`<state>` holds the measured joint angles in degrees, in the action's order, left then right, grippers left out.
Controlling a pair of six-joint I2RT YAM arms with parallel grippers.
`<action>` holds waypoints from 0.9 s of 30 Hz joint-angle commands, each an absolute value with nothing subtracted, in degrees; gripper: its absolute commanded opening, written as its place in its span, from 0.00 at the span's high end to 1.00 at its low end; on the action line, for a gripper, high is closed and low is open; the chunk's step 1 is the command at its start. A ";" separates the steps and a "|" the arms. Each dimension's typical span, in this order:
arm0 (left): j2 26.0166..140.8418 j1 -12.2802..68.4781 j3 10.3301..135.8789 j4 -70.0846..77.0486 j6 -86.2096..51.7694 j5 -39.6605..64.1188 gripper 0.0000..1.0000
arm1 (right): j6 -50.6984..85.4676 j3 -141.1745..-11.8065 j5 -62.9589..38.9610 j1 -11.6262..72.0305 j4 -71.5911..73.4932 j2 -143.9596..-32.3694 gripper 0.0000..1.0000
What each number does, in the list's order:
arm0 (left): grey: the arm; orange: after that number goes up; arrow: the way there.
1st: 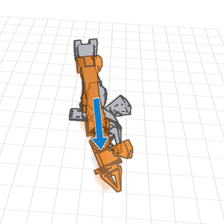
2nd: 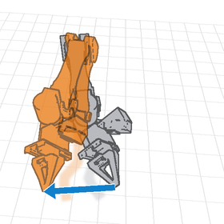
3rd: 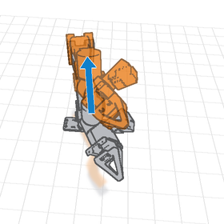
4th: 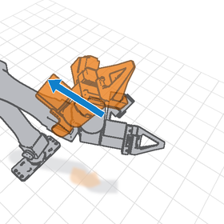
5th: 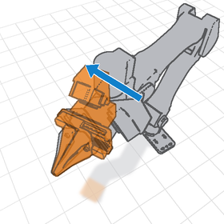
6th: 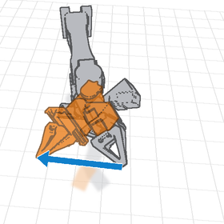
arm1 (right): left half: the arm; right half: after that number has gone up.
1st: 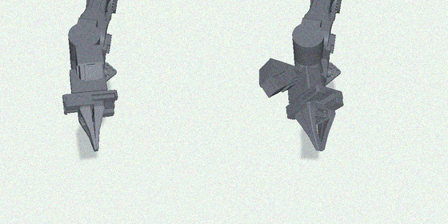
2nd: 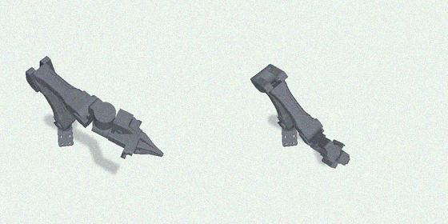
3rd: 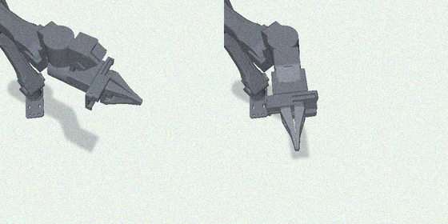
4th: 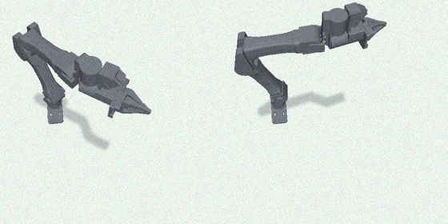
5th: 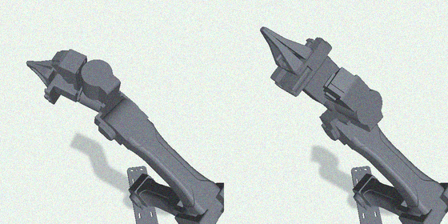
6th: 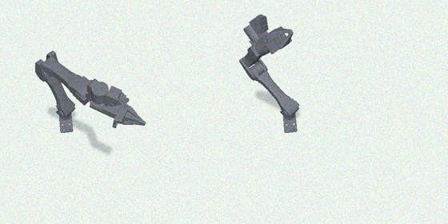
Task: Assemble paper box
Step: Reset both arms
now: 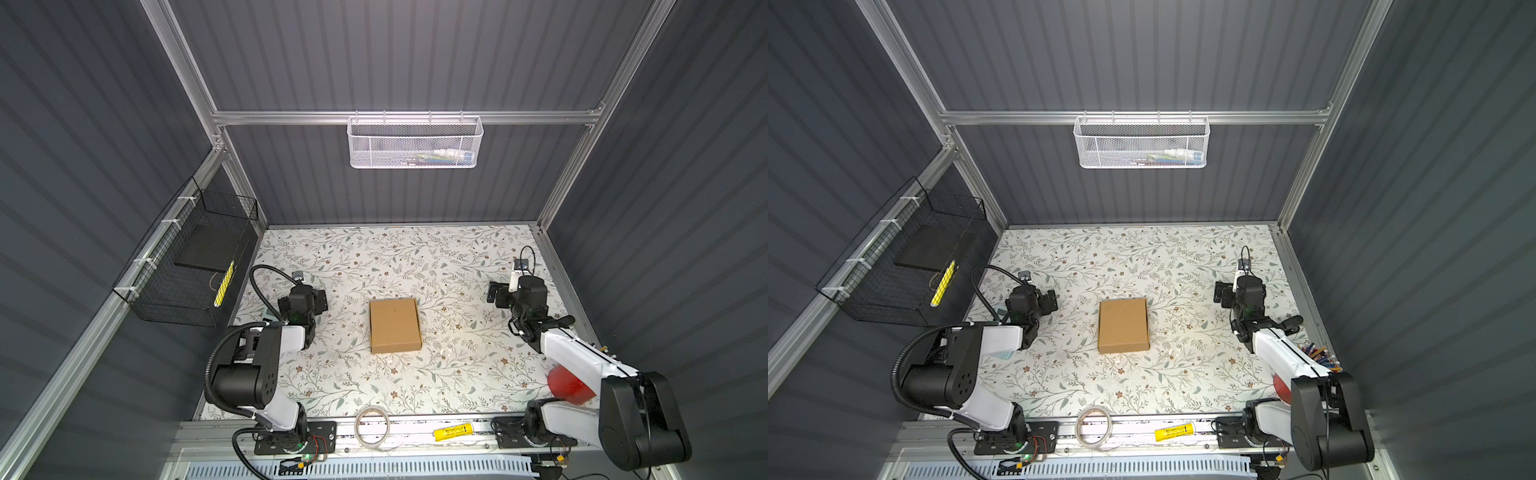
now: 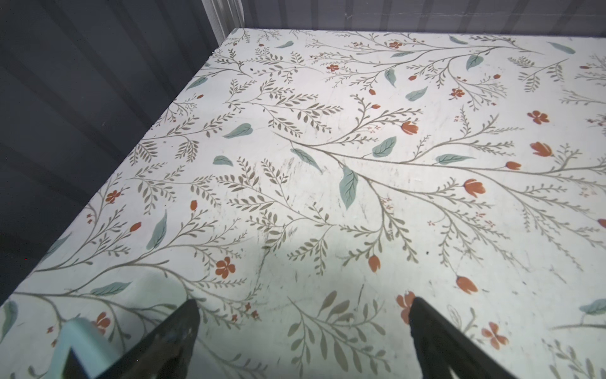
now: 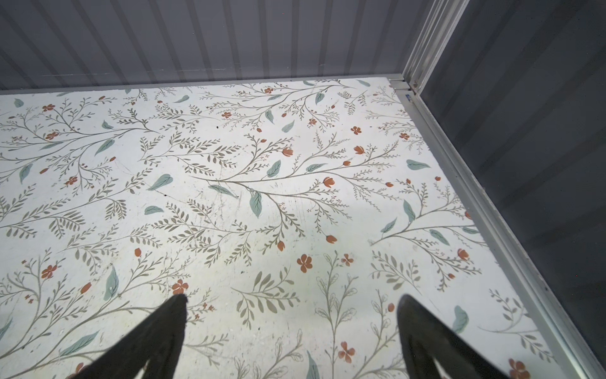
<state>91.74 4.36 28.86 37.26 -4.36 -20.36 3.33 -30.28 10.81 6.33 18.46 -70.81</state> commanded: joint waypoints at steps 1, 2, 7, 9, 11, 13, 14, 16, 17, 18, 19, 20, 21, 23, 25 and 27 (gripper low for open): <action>93.73 3.60 28.80 44.32 -2.55 -17.23 0.00 | 2.24 -29.34 10.28 5.43 22.43 -71.77 0.01; 93.99 3.60 28.46 45.25 -2.46 -16.86 0.00 | 2.28 -29.22 10.11 5.21 22.81 -72.01 0.01; 98.29 3.60 24.47 57.56 -1.25 -14.66 0.00 | 2.29 -27.53 9.77 3.75 26.62 -73.04 0.01; 97.13 3.60 24.87 54.09 -1.61 -14.56 0.00 | 2.22 -27.08 9.64 3.20 27.80 -73.20 0.01; 98.19 3.60 24.81 56.56 -1.50 -14.91 0.00 | 2.29 -26.87 9.19 2.54 28.58 -73.68 0.01; 97.65 3.60 25.73 53.29 -1.81 -15.38 0.00 | 2.00 -26.63 8.54 1.95 29.82 -74.30 0.01; 97.77 3.60 25.67 53.74 -1.85 -15.43 0.00 | 2.02 -26.41 8.55 1.78 30.71 -74.71 0.01; 98.17 3.60 25.61 54.83 -1.67 -15.38 0.00 | 2.20 -25.78 8.44 1.43 33.01 -75.77 0.01; 98.03 3.60 25.66 54.23 -1.75 -15.47 0.00 | 2.20 -25.54 8.30 1.32 33.87 -76.14 0.01; 98.04 3.60 25.67 54.17 -1.82 -15.51 0.00 | 2.20 -25.40 8.16 1.24 34.87 -76.54 0.01; 98.09 3.60 25.66 54.31 -1.76 -15.47 0.00 | 1.98 -25.56 7.98 1.15 34.98 -76.64 0.01; 98.09 3.60 25.66 54.24 -1.76 -15.47 0.00 | 1.85 -25.50 7.84 1.08 35.43 -76.72 0.01; 98.04 3.60 25.66 54.31 -1.76 -15.53 0.00 | 1.85 -25.25 7.86 0.99 36.45 -76.96 0.01; 98.09 3.60 25.71 54.31 -1.76 -15.56 0.00 | 1.76 -25.35 7.53 0.84 37.09 -77.34 0.01; 98.08 3.60 25.66 54.32 -1.76 -15.56 0.00 | 1.50 -25.47 7.30 0.65 37.47 -77.60 0.01; 98.06 3.60 25.66 54.32 -1.76 -15.57 0.00 | 1.25 -25.25 7.18 0.53 38.06 -77.67 0.01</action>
<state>97.36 4.01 25.12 53.63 -2.50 -15.77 2.22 -25.78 7.90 0.89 35.03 -77.38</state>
